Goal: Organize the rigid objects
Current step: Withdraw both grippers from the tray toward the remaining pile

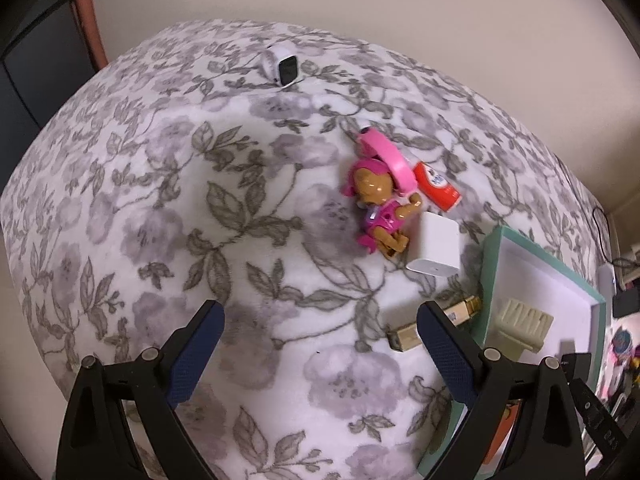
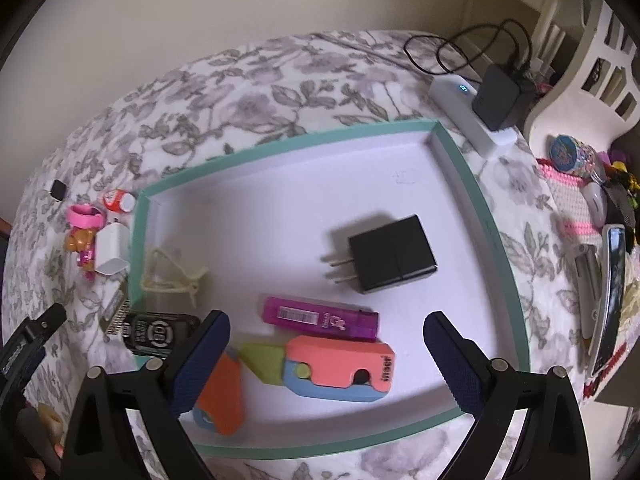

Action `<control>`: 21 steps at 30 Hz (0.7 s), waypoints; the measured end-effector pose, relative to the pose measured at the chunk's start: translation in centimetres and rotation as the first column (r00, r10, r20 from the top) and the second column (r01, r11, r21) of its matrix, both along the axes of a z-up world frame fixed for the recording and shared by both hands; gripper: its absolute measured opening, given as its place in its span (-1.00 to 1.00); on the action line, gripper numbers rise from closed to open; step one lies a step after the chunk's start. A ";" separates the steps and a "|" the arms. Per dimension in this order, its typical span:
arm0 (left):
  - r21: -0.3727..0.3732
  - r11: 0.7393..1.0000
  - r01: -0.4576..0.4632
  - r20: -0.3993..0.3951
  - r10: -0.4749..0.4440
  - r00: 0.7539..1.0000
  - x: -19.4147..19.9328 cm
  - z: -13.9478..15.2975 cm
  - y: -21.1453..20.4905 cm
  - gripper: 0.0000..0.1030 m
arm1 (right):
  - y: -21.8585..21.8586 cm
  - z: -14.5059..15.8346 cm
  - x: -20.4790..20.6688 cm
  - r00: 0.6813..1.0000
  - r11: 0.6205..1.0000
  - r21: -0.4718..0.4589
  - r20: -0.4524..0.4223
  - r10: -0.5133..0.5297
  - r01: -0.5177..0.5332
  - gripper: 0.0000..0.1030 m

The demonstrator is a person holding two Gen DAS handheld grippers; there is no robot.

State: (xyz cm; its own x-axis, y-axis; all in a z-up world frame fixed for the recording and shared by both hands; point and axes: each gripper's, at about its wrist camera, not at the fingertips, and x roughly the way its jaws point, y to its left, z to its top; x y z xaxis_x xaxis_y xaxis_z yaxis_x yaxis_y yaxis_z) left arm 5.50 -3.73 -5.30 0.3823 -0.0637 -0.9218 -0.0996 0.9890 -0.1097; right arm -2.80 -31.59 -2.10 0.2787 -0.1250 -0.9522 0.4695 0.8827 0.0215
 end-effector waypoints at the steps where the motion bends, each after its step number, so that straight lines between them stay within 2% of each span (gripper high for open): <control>1: -0.008 1.000 -0.010 -0.004 0.010 1.000 0.1 -0.1 0.3 0.88 | 0.2 0.1 0.1 1.000 1.000 0.000 0.008 0.008 -0.008 0.92; 13: -0.047 0.980 -0.192 -0.037 0.190 0.981 0.8 -0.7 5.6 0.88 | 4.1 0.9 1.4 0.991 0.992 -0.020 0.049 0.129 -0.128 0.92; 21: -0.074 0.978 -0.195 -0.023 0.194 0.981 1.4 -0.7 7.1 0.89 | 7.2 1.0 3.0 0.976 0.977 -0.036 0.062 0.211 -0.209 0.92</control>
